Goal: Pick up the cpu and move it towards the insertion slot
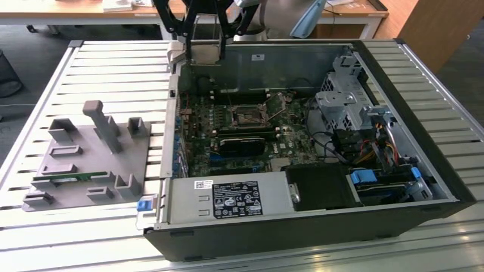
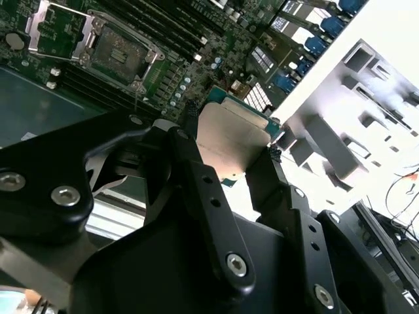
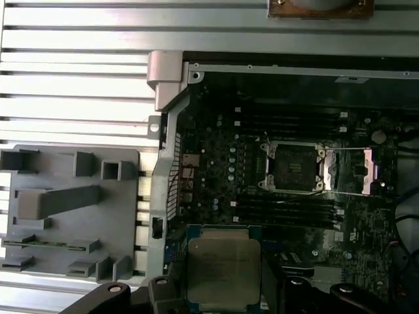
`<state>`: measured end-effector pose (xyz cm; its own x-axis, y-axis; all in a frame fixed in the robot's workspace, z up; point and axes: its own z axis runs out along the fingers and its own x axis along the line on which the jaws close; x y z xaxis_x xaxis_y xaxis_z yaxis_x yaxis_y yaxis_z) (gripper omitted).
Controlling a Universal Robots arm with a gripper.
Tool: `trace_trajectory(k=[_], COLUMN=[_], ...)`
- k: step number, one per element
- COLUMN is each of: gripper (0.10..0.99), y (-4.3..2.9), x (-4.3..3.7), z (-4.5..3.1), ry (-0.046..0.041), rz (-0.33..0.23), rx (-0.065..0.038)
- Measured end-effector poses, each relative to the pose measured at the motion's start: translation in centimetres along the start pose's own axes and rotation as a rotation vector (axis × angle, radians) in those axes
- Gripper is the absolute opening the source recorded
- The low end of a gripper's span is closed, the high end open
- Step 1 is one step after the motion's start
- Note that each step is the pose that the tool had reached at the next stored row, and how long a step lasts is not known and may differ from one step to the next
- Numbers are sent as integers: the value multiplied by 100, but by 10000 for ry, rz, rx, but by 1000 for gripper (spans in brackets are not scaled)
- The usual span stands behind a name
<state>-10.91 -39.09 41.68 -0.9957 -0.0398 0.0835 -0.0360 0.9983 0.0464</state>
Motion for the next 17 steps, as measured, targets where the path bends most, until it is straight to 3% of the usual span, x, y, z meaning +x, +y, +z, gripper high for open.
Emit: trace_trajectory(k=[7, 10, 12, 15, 17], gripper=[541, 541, 541, 541, 541], y=[47, 76, 81, 90, 104], x=[-168, -195, -196, -196, -198], z=[-1, 1, 3, 2, 7], ry=[0, -32, -222, -626, -809], rz=[0, 0, -16, -41, -51], rx=[0, -4, -65, -131, -143])
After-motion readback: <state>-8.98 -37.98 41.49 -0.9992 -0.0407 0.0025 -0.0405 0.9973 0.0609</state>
